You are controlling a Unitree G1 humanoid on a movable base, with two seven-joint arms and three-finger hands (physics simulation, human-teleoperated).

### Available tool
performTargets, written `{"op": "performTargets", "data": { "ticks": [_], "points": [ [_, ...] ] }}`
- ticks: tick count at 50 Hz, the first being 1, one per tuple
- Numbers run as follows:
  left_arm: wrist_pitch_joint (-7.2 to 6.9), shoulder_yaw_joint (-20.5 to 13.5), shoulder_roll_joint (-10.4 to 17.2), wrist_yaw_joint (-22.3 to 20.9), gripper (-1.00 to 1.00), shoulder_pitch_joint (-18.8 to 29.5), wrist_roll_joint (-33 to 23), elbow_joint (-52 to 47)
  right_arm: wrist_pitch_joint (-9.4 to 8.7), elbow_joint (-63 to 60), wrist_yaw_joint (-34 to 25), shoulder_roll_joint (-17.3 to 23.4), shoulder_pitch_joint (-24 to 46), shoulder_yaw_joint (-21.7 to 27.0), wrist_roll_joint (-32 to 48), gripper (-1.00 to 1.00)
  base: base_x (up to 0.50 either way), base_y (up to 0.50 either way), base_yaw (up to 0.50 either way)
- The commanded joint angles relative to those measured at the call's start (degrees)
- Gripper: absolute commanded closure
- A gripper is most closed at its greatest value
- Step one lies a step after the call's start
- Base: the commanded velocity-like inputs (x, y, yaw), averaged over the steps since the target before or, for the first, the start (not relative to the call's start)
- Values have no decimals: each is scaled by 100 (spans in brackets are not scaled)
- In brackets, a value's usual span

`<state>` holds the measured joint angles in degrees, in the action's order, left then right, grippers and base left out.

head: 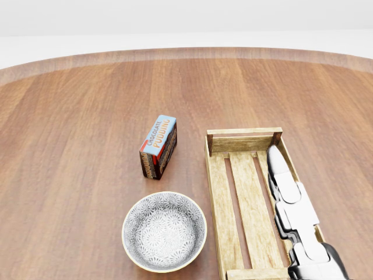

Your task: Pick up the bowl on the left and put it in the tray.

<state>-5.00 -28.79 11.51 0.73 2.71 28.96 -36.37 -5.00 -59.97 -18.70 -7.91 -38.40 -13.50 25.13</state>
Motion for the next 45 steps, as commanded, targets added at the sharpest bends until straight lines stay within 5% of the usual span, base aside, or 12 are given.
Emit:
{"op": "performTargets", "data": {
  "ticks": [1, 4, 7, 18, 23, 37, 45],
  "points": [
    [0, -14, -4, -6, -100, 0, -9, -13, 0, -3, -675, -337, 580, -818, 1961, -100, 0, 0, 0],
    [0, -13, -3, -5, -100, 0, -8, -13, 0, -3, -880, -563, 548, -764, 2051, -100, 0, 0, 0],
    [0, -29, 9, -8, -100, 17, 3, 35, 0, -3, -1525, -967, 1295, -1434, 3448, -100, 0, 0, 0],
    [0, -14, 12, 3, -100, 15, 1, 47, 0, -3, -1516, -266, 2287, -2495, 4457, -100, 0, 0, 0],
    [0, 0, 7, 5, -100, 9, -19, 47, 0, 299, -1110, 412, 2651, -2906, 4459, -100, 0, 0, 0],
    [0, -63, 27, -7, -100, 5, 38, 61, 0, 903, -742, 644, 2877, -2953, 4324, -100, 0, 0, 0],
    [0, -102, 50, 32, -100, 6, 104, 3, 0, 1519, -811, 566, 3102, -2531, 4182, -100, 0, 0, 0]
  ]
}}
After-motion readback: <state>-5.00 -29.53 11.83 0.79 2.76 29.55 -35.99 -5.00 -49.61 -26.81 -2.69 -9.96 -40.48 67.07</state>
